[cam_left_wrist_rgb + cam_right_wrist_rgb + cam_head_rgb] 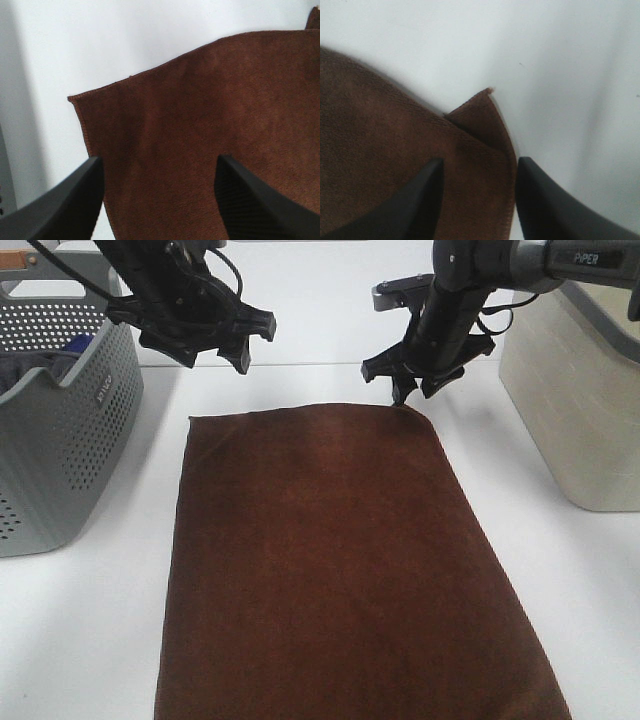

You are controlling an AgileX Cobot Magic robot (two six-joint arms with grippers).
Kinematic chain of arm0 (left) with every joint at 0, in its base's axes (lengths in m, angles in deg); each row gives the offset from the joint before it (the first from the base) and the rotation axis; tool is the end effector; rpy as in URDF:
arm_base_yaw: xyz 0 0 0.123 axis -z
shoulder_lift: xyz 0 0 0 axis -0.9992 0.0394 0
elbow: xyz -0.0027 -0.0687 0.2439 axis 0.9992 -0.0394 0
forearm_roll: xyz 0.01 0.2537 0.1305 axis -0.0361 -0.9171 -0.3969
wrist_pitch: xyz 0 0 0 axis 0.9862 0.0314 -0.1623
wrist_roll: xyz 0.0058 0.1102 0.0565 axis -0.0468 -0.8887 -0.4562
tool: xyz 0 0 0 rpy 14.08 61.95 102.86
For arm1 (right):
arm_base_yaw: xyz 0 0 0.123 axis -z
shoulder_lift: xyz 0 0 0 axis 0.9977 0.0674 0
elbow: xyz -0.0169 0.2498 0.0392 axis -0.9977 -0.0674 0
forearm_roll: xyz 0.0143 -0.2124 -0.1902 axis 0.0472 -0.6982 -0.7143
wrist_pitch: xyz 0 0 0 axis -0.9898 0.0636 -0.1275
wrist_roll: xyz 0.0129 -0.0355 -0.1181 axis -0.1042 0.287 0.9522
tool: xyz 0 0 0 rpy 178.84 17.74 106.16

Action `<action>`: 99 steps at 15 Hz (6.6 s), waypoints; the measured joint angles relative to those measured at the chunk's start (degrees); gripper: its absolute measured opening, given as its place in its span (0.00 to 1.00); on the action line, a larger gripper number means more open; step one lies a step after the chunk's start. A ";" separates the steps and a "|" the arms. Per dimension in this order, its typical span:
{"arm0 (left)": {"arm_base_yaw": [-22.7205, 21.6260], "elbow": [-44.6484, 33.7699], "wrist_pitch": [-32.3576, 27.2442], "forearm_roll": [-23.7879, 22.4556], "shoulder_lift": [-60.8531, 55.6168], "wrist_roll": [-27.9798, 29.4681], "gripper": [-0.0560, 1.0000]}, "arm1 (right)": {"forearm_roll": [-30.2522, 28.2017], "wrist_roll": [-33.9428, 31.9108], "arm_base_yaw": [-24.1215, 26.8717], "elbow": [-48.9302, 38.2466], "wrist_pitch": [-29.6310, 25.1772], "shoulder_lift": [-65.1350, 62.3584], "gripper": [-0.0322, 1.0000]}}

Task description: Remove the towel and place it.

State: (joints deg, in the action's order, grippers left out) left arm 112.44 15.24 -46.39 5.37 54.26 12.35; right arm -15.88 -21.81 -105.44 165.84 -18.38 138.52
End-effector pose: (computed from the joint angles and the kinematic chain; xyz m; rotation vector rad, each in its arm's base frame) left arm 0.4595 -0.2036 0.1577 0.2674 2.5774 -0.1625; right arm 0.5160 0.1717 0.0768 -0.4991 2.6400 -0.0026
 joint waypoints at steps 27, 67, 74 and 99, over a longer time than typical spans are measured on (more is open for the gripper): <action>-1.03 13.52 1.43 -5.79 17.82 6.07 0.63 | -4.53 0.00 -0.06 0.34 -6.59 -0.17 0.03; -7.28 29.91 38.22 -9.17 32.77 2.58 0.08 | -21.49 -6.42 2.69 7.28 28.53 8.54 0.06; -7.28 29.91 39.48 -9.11 33.06 2.58 0.67 | -21.54 -11.97 4.01 7.28 30.88 8.94 0.69; -4.18 30.19 -17.82 -4.13 -1.89 -6.59 0.75 | 4.07 -1.55 3.84 7.28 -22.69 -24.18 0.72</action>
State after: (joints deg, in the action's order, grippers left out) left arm 108.26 45.44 -64.21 1.24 52.37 5.76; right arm -11.82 -23.36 -101.61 173.12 -41.07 114.34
